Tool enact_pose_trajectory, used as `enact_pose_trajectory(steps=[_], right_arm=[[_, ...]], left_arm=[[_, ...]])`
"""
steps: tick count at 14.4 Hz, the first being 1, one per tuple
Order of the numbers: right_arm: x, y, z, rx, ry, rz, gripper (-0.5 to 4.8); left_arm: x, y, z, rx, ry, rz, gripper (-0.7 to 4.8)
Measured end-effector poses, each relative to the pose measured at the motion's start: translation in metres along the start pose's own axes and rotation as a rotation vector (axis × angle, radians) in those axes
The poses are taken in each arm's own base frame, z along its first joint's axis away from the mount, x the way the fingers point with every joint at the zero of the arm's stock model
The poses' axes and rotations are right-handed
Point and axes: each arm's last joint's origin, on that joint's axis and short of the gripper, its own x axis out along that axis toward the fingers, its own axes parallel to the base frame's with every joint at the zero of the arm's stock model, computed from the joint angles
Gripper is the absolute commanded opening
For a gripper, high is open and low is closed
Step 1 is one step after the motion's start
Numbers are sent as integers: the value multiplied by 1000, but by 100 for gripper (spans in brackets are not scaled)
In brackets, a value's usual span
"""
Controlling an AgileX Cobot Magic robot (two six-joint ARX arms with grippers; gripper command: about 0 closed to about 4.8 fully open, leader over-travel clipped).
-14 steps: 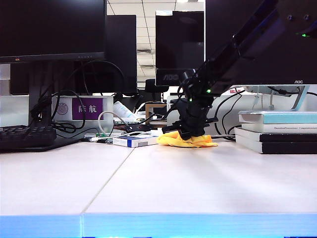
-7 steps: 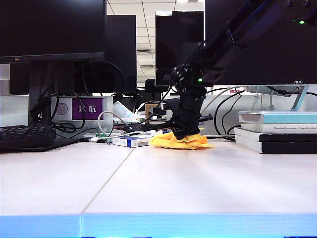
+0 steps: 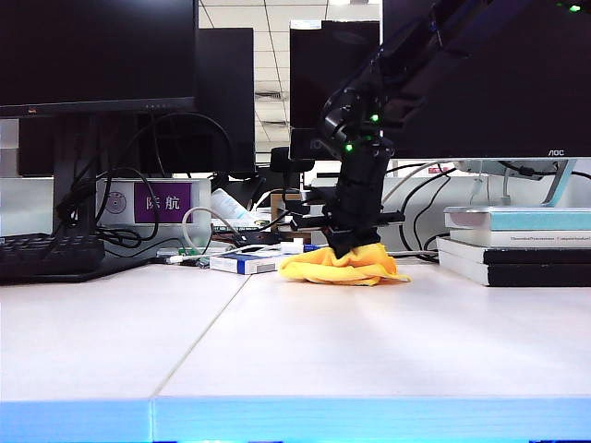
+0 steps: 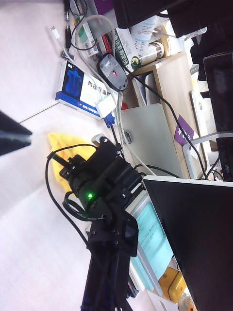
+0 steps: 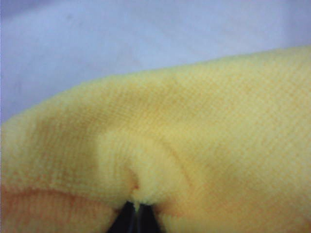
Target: Wipe the table from front to back using the rag.
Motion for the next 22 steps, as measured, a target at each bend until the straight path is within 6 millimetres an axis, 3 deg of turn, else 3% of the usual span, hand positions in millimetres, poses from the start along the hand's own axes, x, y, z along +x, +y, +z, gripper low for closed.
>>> enact_pose_trajectory(steps=[15, 22], right_arm=[[-35, 3, -30, 6, 377, 96, -6], [-43, 32, -42, -58, 501, 107, -6]], left_arm=[[0, 0, 0, 0, 2, 0, -6], [-1, 0, 0, 0, 0, 0, -5]])
